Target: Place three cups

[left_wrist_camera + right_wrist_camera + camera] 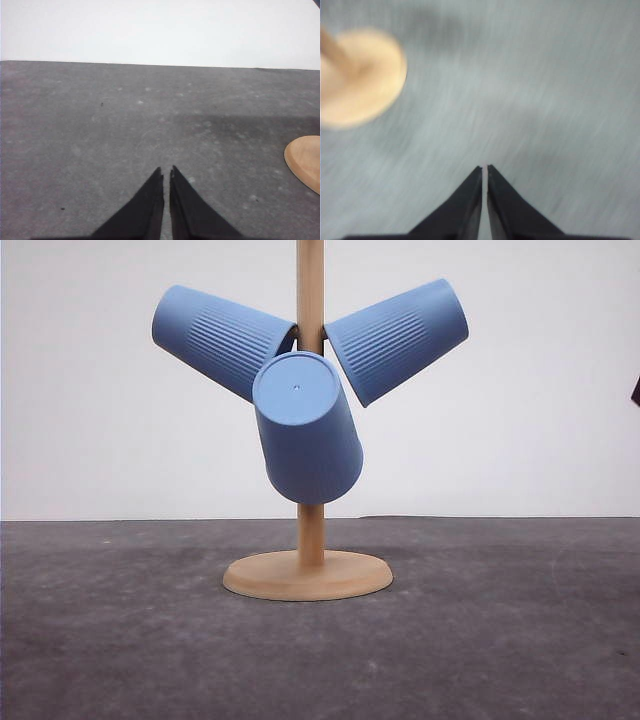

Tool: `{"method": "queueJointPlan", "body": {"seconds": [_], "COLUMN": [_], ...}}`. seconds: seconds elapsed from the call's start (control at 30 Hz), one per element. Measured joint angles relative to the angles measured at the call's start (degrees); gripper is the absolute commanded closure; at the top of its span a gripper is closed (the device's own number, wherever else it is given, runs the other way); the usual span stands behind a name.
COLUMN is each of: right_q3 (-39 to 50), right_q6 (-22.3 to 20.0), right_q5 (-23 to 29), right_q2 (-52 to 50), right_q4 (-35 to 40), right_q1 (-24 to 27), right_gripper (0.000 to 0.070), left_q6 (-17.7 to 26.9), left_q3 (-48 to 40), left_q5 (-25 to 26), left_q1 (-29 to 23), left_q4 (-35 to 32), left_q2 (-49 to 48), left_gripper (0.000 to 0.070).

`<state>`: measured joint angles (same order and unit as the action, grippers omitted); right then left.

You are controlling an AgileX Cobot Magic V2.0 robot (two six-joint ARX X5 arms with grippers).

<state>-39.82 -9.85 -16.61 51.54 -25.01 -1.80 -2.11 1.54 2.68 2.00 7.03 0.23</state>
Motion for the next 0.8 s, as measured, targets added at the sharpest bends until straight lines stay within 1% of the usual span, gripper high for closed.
{"method": "queueJointPlan", "body": {"seconds": [0.03,0.1,0.17,0.2,0.27,0.37,0.53,0.57,0.6,0.8], "right_q3": [3.2,10.6,17.2,20.6,26.8,33.0,38.0,38.8,39.0,39.0], "right_q6": [0.0,1.0,3.0,4.3,5.9,7.2,9.0,9.4,9.8,10.2], "right_q5": [1.6,6.3,12.0,14.8,17.0,17.9,18.0,18.0,18.0,18.0], "right_q2": [-2.8,-9.5,-15.7,-19.6,-27.1,-36.7,-47.9,-49.3,-50.9,-51.3], "right_q4": [4.1,12.7,18.3,19.1,18.4,17.7,18.4,18.1,16.2,15.5], "right_q1": [0.0,0.0,0.4,0.6,1.2,1.6,2.3,2.3,2.3,2.7], "right_gripper": [0.0685,0.0685,0.0685,0.0685,0.0685,0.0685,0.0685,0.0685,0.0685,0.0685], "left_q6": [0.0,0.0,0.0,0.0,0.0,0.0,0.0,0.0,0.0,0.0], "left_q3": [0.0,0.0,0.0,0.0,0.0,0.0,0.0,0.0,0.0,0.0], "left_q5": [0.0,0.0,0.0,0.0,0.0,0.0,0.0,0.0,0.0,0.0], "left_q1": [0.0,0.0,0.0,0.0,0.0,0.0,0.0,0.0,0.0,0.0], "left_q4": [0.0,0.0,0.0,0.0,0.0,0.0,0.0,0.0,0.0,0.0], "left_q2": [0.0,0.0,0.0,0.0,0.0,0.0,0.0,0.0,0.0,0.0], "left_gripper": [0.07,0.07,0.07,0.07,0.07,0.07,0.07,0.07,0.07,0.07]}}
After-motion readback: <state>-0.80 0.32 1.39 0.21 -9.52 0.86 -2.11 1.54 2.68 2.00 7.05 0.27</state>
